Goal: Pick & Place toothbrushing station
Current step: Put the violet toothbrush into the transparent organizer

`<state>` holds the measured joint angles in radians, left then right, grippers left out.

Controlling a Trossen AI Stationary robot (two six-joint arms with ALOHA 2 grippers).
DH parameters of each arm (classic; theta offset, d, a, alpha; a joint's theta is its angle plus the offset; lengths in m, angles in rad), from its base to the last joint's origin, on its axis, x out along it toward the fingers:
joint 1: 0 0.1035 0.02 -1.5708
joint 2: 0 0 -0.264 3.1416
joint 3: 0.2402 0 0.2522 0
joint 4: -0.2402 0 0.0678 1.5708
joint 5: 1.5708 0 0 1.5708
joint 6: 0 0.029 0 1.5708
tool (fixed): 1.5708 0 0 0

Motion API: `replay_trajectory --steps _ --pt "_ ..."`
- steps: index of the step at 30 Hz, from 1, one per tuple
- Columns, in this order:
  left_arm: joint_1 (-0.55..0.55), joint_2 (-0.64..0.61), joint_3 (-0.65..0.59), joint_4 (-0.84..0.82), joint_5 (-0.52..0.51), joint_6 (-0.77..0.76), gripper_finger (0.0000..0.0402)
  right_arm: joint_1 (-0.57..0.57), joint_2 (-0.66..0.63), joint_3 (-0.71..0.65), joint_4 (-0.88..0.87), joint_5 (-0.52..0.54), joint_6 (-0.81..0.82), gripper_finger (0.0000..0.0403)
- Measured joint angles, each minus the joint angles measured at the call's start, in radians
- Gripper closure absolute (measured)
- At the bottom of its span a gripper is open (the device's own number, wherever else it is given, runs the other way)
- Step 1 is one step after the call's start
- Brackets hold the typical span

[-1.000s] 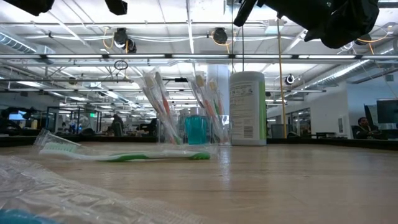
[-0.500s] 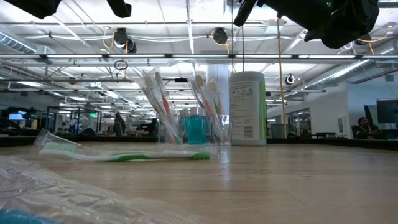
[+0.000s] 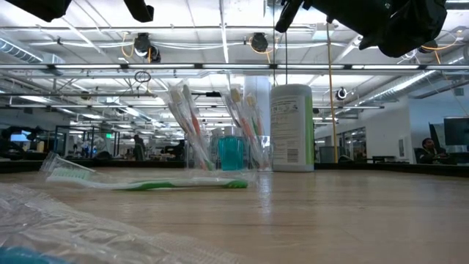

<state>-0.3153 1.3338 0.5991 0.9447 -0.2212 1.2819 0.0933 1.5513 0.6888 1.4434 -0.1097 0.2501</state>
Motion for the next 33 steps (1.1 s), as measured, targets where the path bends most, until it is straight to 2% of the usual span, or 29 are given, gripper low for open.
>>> replay_trajectory --steps 8,12,16,21,30,33 --pt "-0.01 0.001 0.0 -0.011 -0.016 -0.001 0.0366 -0.001 0.0 0.0 -0.03 0.002 -0.003 0.0322" --pt "-0.024 0.001 0.0 -0.009 -0.03 0.0 0.0362 -0.001 0.0 0.0 -0.032 0.002 -0.004 0.0298" --pt "-0.049 0.001 0.0 -0.008 -0.157 -0.01 0.0353 -0.002 -0.006 0.0 -0.033 0.003 -0.031 0.0281" --pt "-0.101 0.001 0.0 -0.008 -0.377 -0.027 0.0372 -0.006 -0.029 -0.009 -0.042 0.005 -0.106 0.0269" --pt "-0.18 0.001 0.0 -0.005 -0.64 -0.064 0.0357 -0.044 -0.121 -0.097 -0.077 0.007 -0.106 0.0272" --pt "-0.19 -0.004 0.0 -0.005 -0.656 -0.058 0.0367 -0.062 -0.172 -0.143 -0.101 0.007 -0.106 0.0272"
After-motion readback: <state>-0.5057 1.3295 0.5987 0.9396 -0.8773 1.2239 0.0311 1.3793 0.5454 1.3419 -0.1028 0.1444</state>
